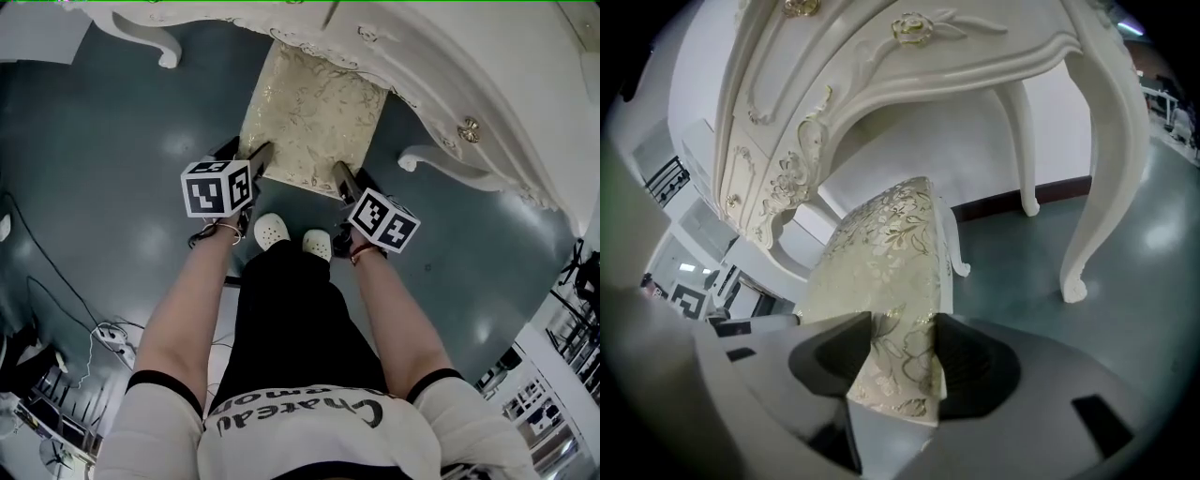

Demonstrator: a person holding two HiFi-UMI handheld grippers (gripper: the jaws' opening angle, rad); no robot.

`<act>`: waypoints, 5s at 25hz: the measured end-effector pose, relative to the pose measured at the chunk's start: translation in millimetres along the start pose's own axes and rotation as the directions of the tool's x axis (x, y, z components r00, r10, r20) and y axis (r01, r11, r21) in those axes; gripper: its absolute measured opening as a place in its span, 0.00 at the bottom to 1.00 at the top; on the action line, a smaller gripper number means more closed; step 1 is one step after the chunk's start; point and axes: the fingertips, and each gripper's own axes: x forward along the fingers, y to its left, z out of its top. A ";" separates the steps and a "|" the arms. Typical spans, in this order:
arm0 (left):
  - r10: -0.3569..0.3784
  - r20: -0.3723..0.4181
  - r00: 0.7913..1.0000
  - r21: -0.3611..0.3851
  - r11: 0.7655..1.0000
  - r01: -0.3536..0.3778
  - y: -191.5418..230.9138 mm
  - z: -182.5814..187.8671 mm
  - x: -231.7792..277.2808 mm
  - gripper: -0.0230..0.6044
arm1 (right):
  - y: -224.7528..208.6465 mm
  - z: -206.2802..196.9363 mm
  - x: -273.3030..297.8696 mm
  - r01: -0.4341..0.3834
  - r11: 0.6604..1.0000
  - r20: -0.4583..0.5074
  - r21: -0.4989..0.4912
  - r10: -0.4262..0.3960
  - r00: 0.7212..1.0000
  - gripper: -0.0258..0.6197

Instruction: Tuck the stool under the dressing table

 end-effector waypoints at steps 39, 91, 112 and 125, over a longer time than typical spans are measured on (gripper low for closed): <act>-0.101 0.451 0.887 0.214 0.977 0.002 -7.2 180.3 100.8 0.48 | 3.9 180.7 81.7 -0.109 0.981 0.591 -0.160 0.183 0.786 0.40; -0.358 0.556 0.750 0.403 0.906 0.134 -18.4 125.2 49.7 0.13 | 26.9 127.7 49.7 -0.103 0.865 0.557 -0.491 0.403 0.726 0.36; -0.299 0.489 0.819 0.288 0.942 0.172 -169.1 154.7 -180.1 0.09 | 191.0 138.4 -154.3 -0.293 0.811 0.319 -0.507 0.491 0.811 0.12; -0.354 0.550 0.756 0.379 0.913 0.152 -257.6 227.0 -298.2 0.09 | 298.6 208.6 -283.9 -0.386 0.704 0.322 -0.596 0.650 0.688 0.11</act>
